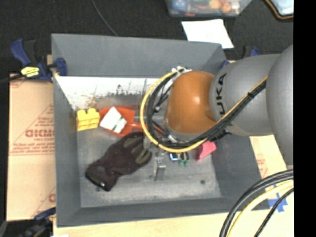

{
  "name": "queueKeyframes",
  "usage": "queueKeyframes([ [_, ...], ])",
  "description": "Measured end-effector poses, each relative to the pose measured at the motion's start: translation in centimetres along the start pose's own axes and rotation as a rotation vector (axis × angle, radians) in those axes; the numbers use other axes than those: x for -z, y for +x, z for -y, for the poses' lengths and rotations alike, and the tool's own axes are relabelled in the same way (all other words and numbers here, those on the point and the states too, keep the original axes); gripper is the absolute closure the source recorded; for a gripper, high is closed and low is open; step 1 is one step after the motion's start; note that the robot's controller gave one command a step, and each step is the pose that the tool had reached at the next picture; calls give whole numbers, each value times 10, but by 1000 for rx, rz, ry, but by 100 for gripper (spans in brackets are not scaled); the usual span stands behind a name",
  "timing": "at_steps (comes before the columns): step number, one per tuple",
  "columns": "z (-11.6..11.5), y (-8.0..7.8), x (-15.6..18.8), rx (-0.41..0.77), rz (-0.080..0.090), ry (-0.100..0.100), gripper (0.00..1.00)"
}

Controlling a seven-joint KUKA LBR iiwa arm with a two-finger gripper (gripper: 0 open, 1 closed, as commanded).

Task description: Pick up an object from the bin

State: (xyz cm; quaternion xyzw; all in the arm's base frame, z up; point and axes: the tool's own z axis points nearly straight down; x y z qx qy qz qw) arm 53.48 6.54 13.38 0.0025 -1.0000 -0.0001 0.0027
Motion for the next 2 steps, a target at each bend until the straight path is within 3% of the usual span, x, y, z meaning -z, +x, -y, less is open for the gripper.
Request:
queueKeyframes([
  [1, 0, -2, 5, -4, 8, -1, 0],
  [2, -36, -41, -62, 323, 12, 0, 0],
])
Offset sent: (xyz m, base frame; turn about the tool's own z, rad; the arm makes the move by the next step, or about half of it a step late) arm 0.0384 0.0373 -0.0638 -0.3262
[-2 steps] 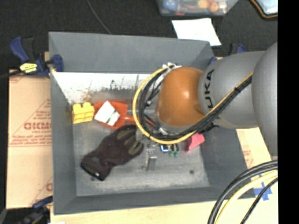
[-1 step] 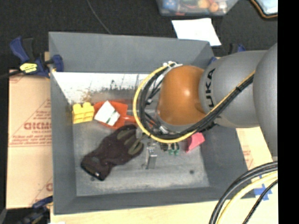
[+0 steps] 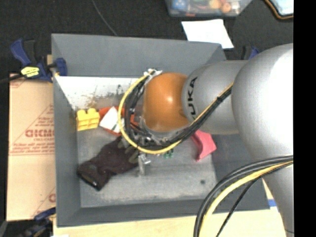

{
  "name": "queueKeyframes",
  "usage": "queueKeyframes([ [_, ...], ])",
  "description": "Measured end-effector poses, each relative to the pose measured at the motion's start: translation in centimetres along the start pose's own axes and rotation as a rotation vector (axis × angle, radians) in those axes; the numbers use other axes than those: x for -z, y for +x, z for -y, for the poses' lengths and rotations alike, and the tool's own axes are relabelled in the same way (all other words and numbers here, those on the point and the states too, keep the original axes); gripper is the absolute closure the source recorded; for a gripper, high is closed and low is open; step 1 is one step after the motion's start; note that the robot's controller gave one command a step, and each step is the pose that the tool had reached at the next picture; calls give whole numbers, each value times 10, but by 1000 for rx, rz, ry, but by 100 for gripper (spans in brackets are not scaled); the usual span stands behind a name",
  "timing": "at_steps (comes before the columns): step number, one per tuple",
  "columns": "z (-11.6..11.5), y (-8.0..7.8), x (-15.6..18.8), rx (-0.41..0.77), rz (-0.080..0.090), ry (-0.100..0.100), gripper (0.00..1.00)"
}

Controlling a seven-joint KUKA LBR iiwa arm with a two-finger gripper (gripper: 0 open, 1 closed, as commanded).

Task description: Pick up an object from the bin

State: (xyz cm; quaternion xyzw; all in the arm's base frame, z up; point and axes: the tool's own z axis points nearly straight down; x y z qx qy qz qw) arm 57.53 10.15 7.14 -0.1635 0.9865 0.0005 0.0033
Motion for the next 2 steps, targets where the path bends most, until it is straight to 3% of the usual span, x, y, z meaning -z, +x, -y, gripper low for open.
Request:
queueKeyframes([
  [1, -11, -1, 0, -126, 1, 1, 0],
  [2, 1, -1, 1, -8, 5, 0, 0],
])
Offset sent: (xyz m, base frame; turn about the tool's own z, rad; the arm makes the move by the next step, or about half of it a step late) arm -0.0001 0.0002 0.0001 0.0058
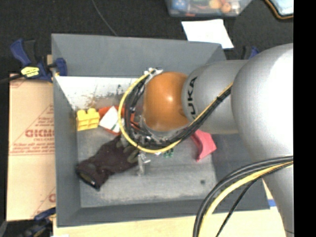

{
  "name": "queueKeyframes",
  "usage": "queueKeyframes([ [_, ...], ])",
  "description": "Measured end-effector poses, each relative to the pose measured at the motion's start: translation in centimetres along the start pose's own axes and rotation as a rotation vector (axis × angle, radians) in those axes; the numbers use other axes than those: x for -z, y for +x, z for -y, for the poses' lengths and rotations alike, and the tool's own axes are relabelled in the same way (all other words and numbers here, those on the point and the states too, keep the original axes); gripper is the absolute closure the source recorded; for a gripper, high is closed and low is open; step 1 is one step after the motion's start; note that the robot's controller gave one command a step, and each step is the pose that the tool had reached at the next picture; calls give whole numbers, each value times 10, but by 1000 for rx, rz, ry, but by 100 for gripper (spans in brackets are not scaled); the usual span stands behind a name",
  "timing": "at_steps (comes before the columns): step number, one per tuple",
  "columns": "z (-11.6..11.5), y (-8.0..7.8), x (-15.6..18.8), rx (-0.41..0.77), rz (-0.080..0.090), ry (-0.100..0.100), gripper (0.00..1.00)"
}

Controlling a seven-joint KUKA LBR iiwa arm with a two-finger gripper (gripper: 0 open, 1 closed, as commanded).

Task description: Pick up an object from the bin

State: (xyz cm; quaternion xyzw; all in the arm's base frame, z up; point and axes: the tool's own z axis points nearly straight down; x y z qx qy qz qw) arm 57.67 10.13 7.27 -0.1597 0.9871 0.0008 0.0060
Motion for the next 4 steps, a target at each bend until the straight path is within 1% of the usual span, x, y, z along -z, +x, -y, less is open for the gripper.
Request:
queueKeyframes([
  [1, -10, 0, 0, -114, -3, 1, 0],
  [2, 1, -2, 2, -10, 8, 1, 100],
  [3, 1, -2, 2, -10, 8, 1, 100],
  [4, 0, 1, 28, -12, -4, -1, 100],
])
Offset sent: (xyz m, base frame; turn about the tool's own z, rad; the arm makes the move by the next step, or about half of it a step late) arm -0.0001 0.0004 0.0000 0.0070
